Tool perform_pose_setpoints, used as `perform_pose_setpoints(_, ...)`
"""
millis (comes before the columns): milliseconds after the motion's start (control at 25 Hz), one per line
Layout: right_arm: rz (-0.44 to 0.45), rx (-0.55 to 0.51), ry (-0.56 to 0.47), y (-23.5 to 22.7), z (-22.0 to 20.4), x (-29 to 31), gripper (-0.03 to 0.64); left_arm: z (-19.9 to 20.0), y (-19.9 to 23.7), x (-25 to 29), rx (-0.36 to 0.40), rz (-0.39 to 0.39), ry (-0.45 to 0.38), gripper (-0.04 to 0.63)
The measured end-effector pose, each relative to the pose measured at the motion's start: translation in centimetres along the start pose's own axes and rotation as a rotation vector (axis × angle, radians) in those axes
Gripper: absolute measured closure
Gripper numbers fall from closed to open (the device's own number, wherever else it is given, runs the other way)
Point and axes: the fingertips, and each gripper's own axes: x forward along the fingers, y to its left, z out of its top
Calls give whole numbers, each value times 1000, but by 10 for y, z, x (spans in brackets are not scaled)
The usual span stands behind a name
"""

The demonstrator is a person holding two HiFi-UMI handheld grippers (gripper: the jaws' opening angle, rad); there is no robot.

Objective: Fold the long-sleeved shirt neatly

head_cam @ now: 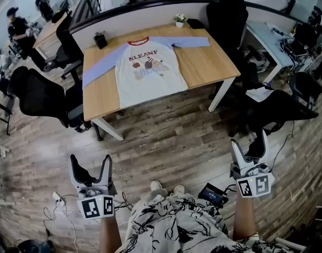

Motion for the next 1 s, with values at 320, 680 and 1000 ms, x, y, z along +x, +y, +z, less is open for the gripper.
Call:
perform_pose_setpoints(320, 48, 26, 11, -15, -10, 3, 159, -3, -18, 1, 6, 29, 16, 66)
perform_pose_setpoints(680, 21, 38, 22, -28, -27, 37, 160, -22, -10, 36, -8, 30, 25, 66)
perform_pose_setpoints(1000, -69, 11, 16, -30, -55, 136, 158, -58, 42, 152, -45, -9, 27, 66)
